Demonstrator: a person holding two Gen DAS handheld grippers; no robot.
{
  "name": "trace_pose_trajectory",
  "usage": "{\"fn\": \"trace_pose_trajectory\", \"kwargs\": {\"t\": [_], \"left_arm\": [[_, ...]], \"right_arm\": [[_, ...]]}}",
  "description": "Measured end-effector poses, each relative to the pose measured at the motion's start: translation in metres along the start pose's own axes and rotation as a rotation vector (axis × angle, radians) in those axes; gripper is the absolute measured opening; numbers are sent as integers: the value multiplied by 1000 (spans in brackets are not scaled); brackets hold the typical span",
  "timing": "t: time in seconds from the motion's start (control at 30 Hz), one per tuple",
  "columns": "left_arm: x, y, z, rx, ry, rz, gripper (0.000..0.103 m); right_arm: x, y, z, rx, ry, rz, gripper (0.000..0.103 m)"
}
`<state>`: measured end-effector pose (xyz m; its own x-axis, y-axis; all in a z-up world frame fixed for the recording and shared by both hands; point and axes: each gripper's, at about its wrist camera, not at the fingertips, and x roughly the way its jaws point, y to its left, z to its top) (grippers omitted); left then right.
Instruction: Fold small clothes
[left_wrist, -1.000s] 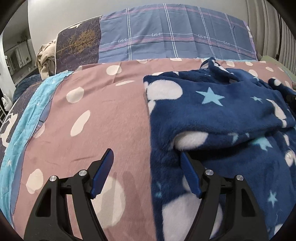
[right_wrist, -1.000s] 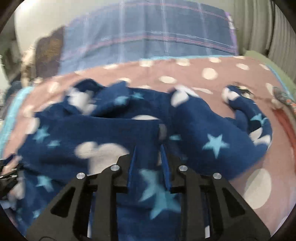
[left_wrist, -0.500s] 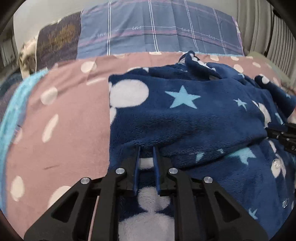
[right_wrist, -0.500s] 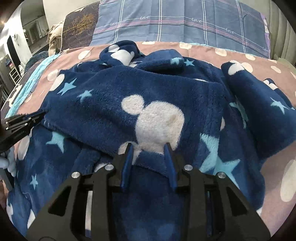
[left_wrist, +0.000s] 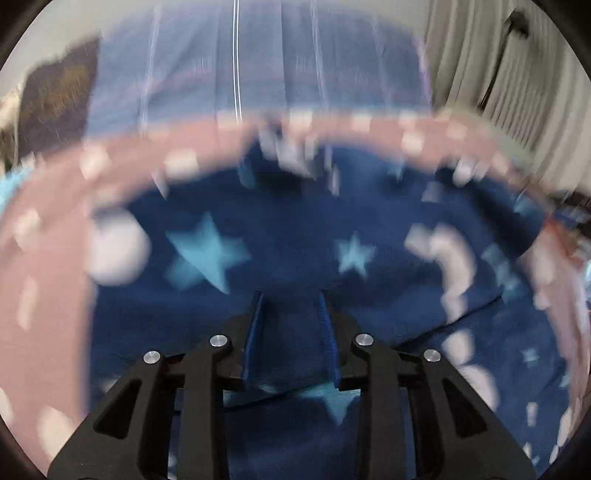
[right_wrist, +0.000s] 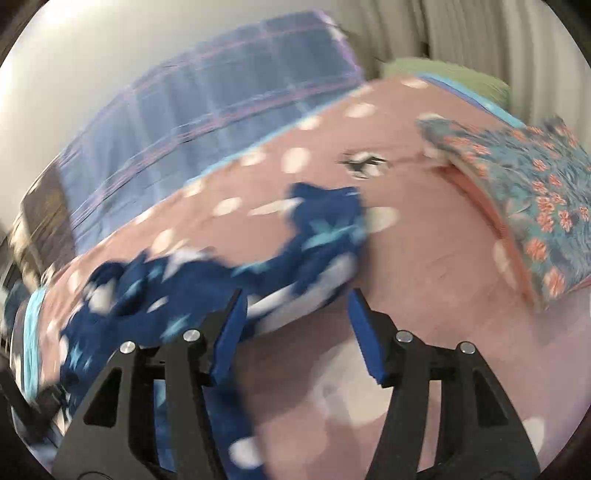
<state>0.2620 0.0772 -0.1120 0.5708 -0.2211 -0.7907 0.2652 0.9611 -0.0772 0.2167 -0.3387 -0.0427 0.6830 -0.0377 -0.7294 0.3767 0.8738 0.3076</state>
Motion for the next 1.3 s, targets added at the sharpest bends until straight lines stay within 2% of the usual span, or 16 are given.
{"fn": "trace_pose_trajectory", "kwargs": {"t": [0.1, 0.2, 0.23, 0.3, 0.37, 0.47, 0.53, 0.6, 0.67, 0.7, 0.77, 0.83, 0.87, 0.97, 1.1, 1.3], "left_arm": [[6, -19, -4, 69, -48, 104, 31], [7, -16, -5, 56, -48, 90, 32], [8, -16, -4, 49, -46, 83, 32], [9, -14, -4, 47, -47, 81, 32], [9, -15, -5, 48, -47, 81, 32], [6, -13, -6, 38, -49, 69, 33], [5, -9, -5, 27, -48, 55, 33], [4, -5, -5, 21, -49, 47, 33], [3, -2, -5, 9, -52, 33, 33], [1, 2, -5, -6, -57, 15, 33], [-1, 13, -5, -53, -66, -42, 33], [-7, 34, -6, -143, -79, -134, 33], [-10, 40, -7, -175, -85, -163, 33], [-23, 62, -9, -258, -100, -230, 38], [-42, 70, -9, -287, -150, -333, 51], [-52, 76, -8, -410, -166, -542, 65]], "right_arm": [[28, -20, 13, 142, 78, 105, 59], [55, -23, 22, 196, 105, 132, 62], [68, -22, 24, 193, 130, 122, 66], [86, -21, 26, 204, 171, 91, 65], [90, -27, 29, 232, 139, 66, 14], [65, -26, 37, 253, 1, 149, 12], [36, -3, 40, 169, -92, 238, 12], [-1, 48, 31, -43, -164, 334, 12], [-31, 104, 4, -277, -186, 429, 14], [-44, 132, -23, -417, -178, 491, 15], [-49, 167, -71, -636, -140, 531, 22], [-36, 189, -132, -858, -63, 480, 22], [-30, 191, -149, -904, -30, 463, 22], [-8, 180, -178, -921, 55, 447, 27], [-4, 164, -176, -835, 80, 439, 34], [-6, 175, -190, -864, 94, 424, 44]]}}
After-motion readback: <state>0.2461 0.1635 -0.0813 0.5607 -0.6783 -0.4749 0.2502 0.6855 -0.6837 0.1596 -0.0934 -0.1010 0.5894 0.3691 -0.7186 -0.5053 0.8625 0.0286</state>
